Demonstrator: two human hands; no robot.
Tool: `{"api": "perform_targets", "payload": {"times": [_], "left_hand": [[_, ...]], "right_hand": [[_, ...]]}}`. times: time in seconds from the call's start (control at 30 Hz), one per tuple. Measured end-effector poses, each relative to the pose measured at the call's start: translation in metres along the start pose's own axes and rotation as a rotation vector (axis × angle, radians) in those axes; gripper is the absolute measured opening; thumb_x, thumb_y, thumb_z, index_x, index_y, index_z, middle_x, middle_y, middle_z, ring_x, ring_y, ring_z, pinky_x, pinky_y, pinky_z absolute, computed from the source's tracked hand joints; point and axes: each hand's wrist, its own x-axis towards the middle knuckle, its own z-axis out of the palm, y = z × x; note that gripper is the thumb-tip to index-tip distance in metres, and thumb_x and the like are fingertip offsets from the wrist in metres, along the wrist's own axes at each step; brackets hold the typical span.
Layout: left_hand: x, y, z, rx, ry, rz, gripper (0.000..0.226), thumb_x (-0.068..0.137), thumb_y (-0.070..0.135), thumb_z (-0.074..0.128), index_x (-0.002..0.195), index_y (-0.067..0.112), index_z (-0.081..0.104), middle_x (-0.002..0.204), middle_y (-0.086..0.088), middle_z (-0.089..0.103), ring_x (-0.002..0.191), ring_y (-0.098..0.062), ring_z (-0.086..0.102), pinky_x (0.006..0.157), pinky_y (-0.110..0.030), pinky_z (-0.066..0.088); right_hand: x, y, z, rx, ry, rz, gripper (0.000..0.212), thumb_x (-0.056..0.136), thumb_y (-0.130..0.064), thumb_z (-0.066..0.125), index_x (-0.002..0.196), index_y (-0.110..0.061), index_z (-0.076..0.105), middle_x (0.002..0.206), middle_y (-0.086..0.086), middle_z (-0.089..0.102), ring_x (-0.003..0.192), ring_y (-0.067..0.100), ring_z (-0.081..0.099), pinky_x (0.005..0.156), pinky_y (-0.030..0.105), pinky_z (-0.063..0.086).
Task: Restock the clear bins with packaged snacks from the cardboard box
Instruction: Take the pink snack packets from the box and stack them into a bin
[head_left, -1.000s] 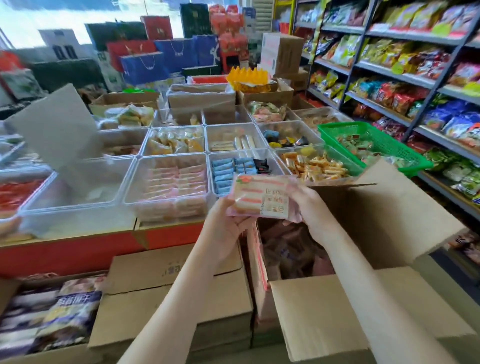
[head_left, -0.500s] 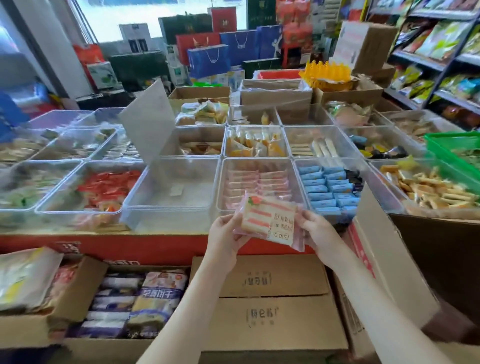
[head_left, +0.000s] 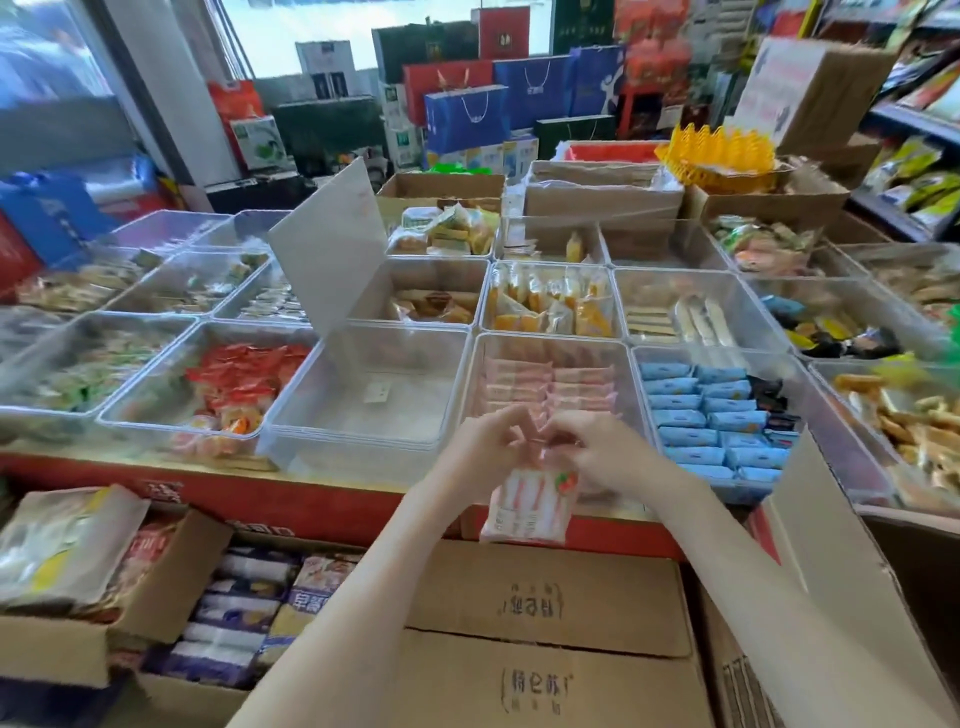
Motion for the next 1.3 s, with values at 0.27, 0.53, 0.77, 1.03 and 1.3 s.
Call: {"api": "perform_targets", "payload": {"times": [0.27, 0.53, 0.77, 1.03, 1.3], "left_hand": [[0.062, -0.013, -0.012, -0.396, 0.288, -0.082, 0.010, 0.094, 0.023, 0.058, 0.099, 0.030, 0.062, 0.095, 0.000, 0.070, 0.085, -0.013, 0.067, 0.075, -0.030, 0.055], [0.113, -0.087, -0.007, -0.584, 0.396, -0.385, 0.020, 0.100, 0.012, 0.044, 0.106, 0.017, 0.063, 0.104, -0.010, 0.067, 0.093, -0.018, 0.066, 0.078, -0.025, 0.054], [0.207, -0.116, 0.028, -0.637, 0.247, -0.506, 0.036, 0.100, 0.012, 0.040, 0.135, 0.018, 0.041, 0.123, 0.002, 0.056, 0.105, -0.011, 0.057, 0.089, -0.028, 0.051], [0.279, -0.156, 0.060, -0.525, 0.109, -0.617, 0.071, 0.082, -0.014, 0.031, 0.146, 0.015, 0.025, 0.134, 0.000, 0.052, 0.112, -0.015, 0.052, 0.081, -0.027, 0.051], [0.295, -0.169, 0.069, -0.490, 0.127, -0.588, 0.084, 0.078, -0.002, 0.051, 0.148, 0.031, 0.020, 0.143, -0.004, 0.037, 0.119, -0.021, 0.050, 0.068, -0.021, 0.052]], "right_hand": [[0.058, 0.045, -0.026, 0.133, 0.316, 0.160, 0.011, 0.084, -0.005, 0.062, 0.079, -0.012, 0.068, 0.081, -0.004, 0.065, 0.077, 0.009, 0.058, 0.065, 0.017, 0.045], [0.124, 0.121, -0.002, 0.656, 0.603, 0.417, 0.017, 0.097, -0.012, 0.049, 0.081, -0.012, 0.057, 0.078, -0.002, 0.059, 0.074, 0.013, 0.057, 0.058, 0.020, 0.046], [0.226, 0.172, 0.033, 0.971, 0.623, 0.515, 0.017, 0.098, -0.009, 0.048, 0.082, -0.014, 0.050, 0.072, -0.003, 0.060, 0.064, 0.008, 0.062, 0.055, 0.022, 0.052], [0.274, 0.221, 0.066, 0.341, 0.609, 0.624, 0.020, 0.091, -0.004, 0.051, 0.090, -0.020, 0.063, 0.101, 0.007, 0.059, 0.097, 0.025, 0.054, 0.082, 0.038, 0.048], [0.273, 0.209, 0.065, 0.505, 0.486, 0.547, 0.036, 0.096, -0.003, 0.044, 0.128, -0.014, 0.054, 0.119, 0.002, 0.062, 0.108, 0.016, 0.058, 0.086, 0.024, 0.048]]}}
